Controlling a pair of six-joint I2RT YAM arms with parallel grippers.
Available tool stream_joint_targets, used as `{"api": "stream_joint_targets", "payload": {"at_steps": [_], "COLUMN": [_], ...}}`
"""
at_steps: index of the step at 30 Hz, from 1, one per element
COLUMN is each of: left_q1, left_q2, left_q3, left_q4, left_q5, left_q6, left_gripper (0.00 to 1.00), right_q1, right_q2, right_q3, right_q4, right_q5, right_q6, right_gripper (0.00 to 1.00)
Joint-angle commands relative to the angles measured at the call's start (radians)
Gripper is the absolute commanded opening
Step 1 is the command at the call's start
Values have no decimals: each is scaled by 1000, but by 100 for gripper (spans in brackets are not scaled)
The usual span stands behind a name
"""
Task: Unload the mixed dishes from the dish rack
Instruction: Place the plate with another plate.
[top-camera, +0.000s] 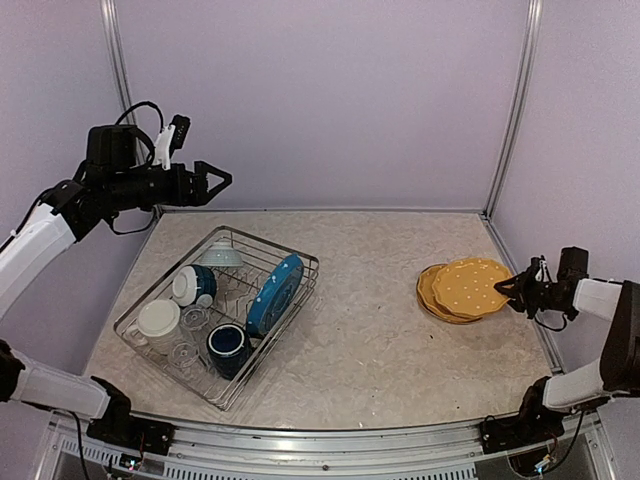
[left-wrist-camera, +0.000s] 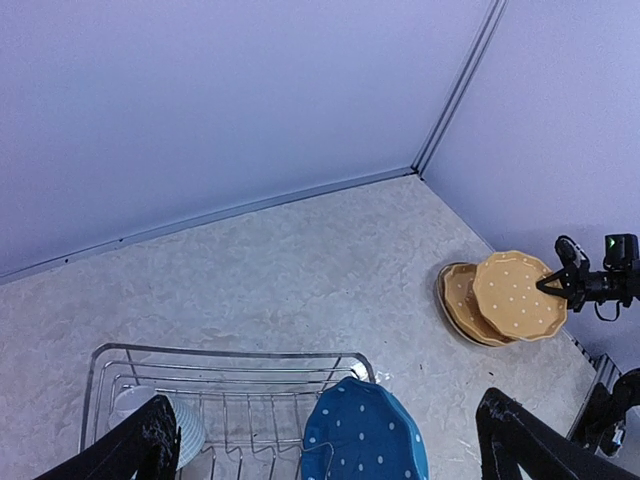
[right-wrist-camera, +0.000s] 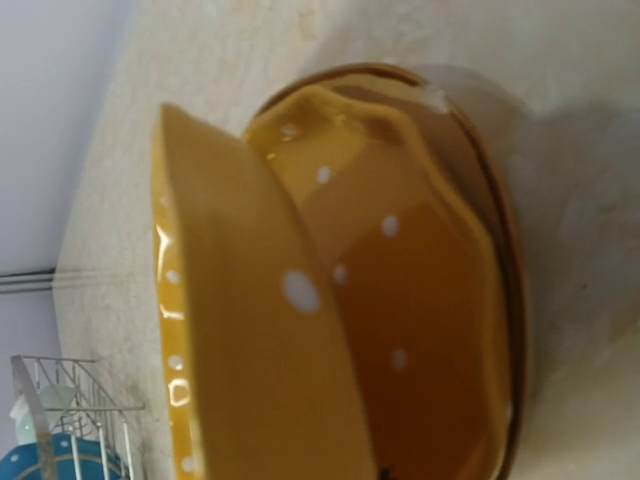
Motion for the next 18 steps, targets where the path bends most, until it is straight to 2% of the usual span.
{"api": "stream_joint_targets", "payload": {"at_steps": [1, 10, 18], "left_q1": [13, 33, 38], "left_q2": [-1, 31, 34], "left_q3": [-4, 6, 7], "left_q4": [12, 3, 3], "left_q5": [56, 100, 128], "left_q6": [-31, -36, -46], "left_gripper": [99, 99, 99], "right_q1": [-6, 1, 66], "right_q2": [61, 178, 247], "right_q3": [72, 125, 171], "right_q4": [97, 122, 115], "right_q5": [-97, -126, -123], "right_q6": [-29, -38, -55], "right_gripper": [0, 0, 0]}}
